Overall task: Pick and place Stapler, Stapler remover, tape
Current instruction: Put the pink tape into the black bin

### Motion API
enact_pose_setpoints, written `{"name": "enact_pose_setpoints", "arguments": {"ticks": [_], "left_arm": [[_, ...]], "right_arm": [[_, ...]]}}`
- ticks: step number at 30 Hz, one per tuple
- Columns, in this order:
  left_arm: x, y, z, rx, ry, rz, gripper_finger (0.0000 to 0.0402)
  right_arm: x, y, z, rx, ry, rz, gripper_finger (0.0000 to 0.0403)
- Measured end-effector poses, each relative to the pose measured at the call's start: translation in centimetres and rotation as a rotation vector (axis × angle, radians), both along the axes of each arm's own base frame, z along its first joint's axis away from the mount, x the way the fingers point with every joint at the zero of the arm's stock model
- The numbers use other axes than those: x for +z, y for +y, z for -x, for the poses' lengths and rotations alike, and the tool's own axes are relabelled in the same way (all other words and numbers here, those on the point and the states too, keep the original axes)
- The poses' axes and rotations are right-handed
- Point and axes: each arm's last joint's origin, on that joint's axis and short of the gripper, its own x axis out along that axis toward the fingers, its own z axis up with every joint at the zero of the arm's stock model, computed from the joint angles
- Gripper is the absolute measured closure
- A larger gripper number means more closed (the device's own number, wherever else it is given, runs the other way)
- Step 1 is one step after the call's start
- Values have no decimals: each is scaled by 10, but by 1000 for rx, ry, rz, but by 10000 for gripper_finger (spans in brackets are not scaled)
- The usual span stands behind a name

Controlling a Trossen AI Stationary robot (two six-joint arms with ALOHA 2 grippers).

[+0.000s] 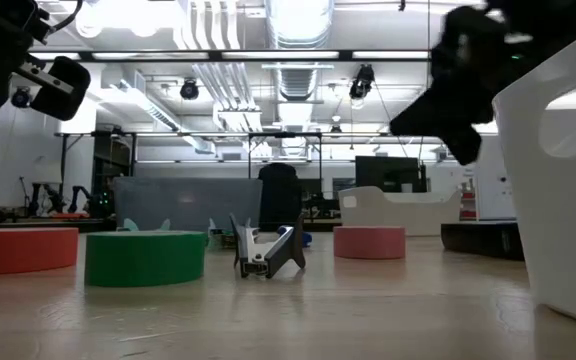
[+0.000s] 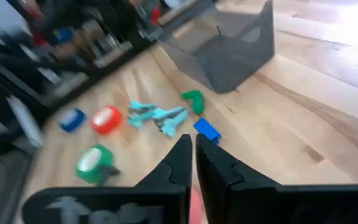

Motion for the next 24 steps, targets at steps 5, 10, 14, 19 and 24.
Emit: {"name": "enact_pose_setpoints", "arguments": {"ticks": [5, 10, 14, 19, 24], "left_arm": [[0, 0, 0, 0, 0, 0, 378], [0, 0, 0, 0, 0, 0, 378], [0, 0, 0, 0, 1, 0, 378], [0, 0, 0, 0, 0, 0, 378], [0, 0, 0, 0, 1, 0, 378]], "right_arm": [[13, 6, -34, 15, 167, 56, 329], [24, 11, -61, 18, 292, 78, 269], [25, 14, -79, 36, 390, 118, 232], [14, 19, -99, 44, 554, 146, 217], [-2, 24, -116, 54, 738, 144, 216]]}}
